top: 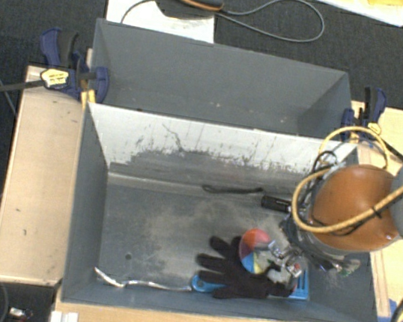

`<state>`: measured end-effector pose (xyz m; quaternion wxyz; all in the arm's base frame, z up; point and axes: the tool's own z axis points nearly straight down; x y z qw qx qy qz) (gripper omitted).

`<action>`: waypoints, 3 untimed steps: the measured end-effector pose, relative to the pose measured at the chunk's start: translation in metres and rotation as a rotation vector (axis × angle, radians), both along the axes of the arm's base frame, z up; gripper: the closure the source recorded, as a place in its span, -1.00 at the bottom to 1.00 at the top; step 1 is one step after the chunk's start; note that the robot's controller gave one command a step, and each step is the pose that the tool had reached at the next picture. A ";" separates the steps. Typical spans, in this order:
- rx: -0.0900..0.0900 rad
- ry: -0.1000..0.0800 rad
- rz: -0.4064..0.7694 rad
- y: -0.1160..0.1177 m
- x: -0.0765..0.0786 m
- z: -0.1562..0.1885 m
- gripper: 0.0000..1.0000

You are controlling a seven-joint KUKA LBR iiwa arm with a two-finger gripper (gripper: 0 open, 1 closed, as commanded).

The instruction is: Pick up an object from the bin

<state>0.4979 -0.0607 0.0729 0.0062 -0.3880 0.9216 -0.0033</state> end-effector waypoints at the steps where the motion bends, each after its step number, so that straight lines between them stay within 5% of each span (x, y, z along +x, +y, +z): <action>1: -0.006 -0.010 0.291 0.013 -0.004 0.001 1.00; 3: -0.017 -0.020 0.628 0.040 -0.004 0.001 1.00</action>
Offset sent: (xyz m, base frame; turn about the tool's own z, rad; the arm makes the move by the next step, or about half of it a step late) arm -0.0068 0.0333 -0.0029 -0.4870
